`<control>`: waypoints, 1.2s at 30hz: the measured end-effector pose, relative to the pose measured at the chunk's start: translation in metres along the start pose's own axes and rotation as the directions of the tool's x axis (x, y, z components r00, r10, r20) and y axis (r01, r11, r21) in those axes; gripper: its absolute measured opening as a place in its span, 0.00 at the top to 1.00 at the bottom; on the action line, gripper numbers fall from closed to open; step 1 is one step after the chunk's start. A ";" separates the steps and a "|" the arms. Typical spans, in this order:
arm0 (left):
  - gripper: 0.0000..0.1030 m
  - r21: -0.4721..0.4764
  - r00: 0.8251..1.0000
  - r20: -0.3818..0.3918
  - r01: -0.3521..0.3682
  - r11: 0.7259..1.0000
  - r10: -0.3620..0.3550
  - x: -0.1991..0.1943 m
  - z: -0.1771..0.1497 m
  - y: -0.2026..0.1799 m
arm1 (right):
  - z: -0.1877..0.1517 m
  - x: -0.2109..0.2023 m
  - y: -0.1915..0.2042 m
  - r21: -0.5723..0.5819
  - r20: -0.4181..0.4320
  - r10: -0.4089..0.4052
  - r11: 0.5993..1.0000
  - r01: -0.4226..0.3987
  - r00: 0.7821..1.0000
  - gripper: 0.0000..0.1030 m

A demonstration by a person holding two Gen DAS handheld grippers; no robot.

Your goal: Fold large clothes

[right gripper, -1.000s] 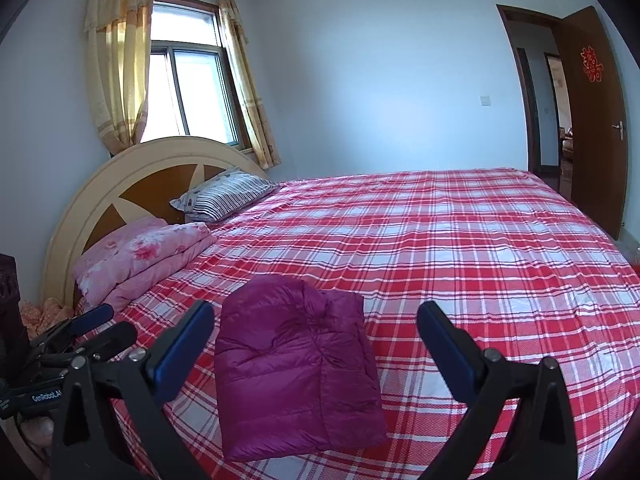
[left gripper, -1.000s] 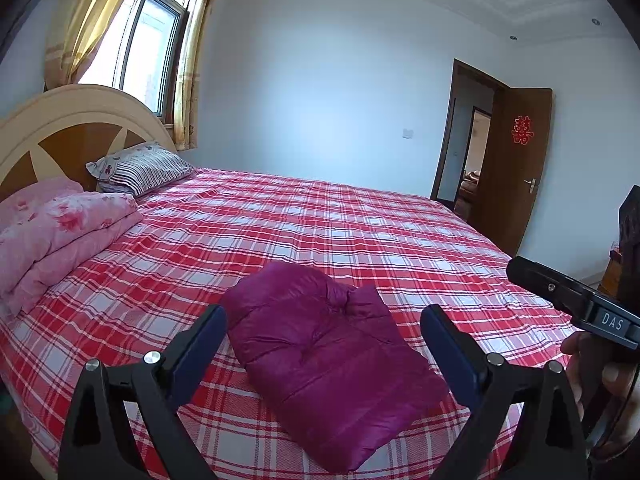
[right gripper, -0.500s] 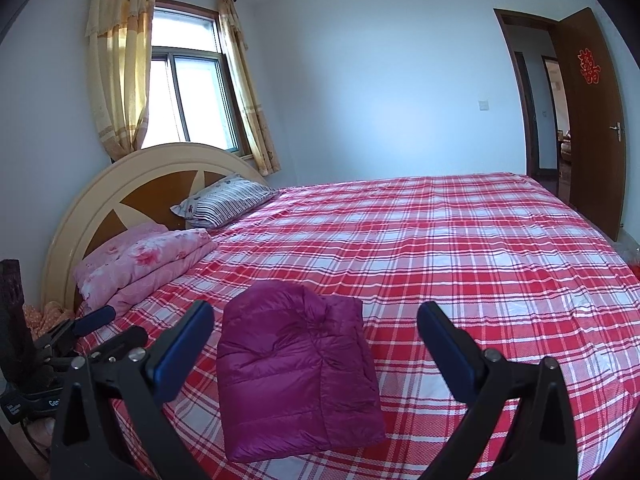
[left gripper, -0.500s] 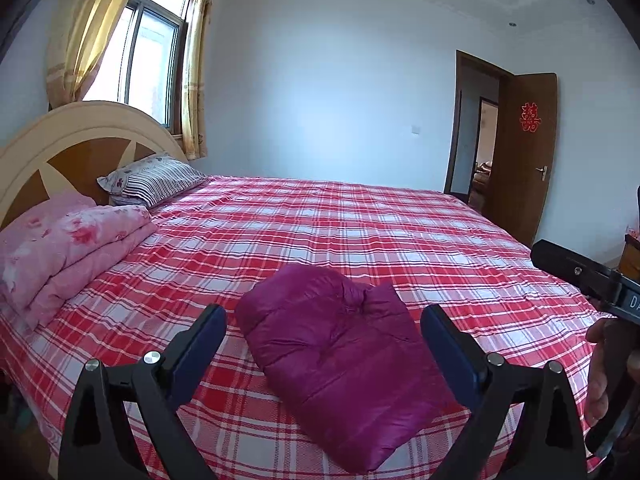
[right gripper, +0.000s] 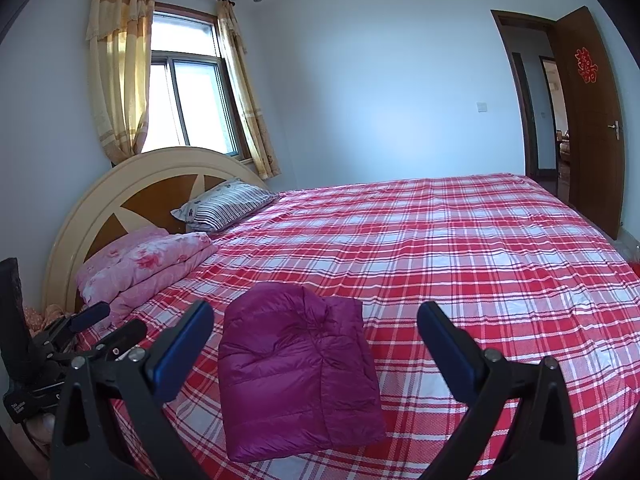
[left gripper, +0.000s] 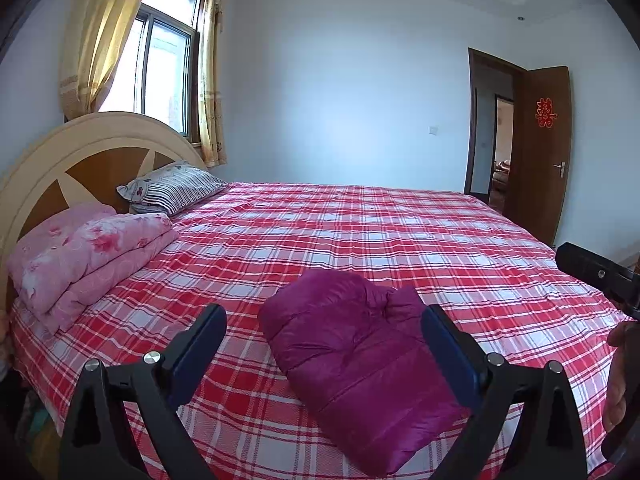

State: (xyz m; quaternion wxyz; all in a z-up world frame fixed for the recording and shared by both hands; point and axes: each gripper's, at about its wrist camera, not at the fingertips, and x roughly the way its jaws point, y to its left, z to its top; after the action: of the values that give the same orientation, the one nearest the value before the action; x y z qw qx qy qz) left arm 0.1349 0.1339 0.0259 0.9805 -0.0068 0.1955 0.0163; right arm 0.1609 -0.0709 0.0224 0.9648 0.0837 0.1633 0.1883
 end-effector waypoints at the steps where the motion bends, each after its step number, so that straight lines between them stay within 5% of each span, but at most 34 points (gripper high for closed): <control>1: 0.05 0.001 1.000 -0.003 -0.003 1.000 0.003 0.001 -0.001 0.000 | 0.000 0.000 0.000 0.001 -0.001 0.000 1.000 0.000 1.000 0.00; 27: 0.04 -0.041 0.998 0.016 -0.062 0.997 0.062 0.000 0.000 0.000 | -0.004 -0.002 0.002 -0.002 0.007 0.008 1.000 -0.008 1.000 0.00; 36: 0.03 -0.033 0.999 0.011 -0.033 0.999 0.033 0.001 -0.006 -0.001 | -0.008 0.001 0.003 -0.001 -0.008 0.006 1.000 -0.006 1.000 0.00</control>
State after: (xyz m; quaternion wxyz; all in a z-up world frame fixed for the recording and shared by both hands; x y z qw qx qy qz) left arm 0.1342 0.1326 0.0202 0.9810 -0.0196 0.1894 0.0357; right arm 0.1585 -0.0672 0.0150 0.9636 0.0832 0.1668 0.1917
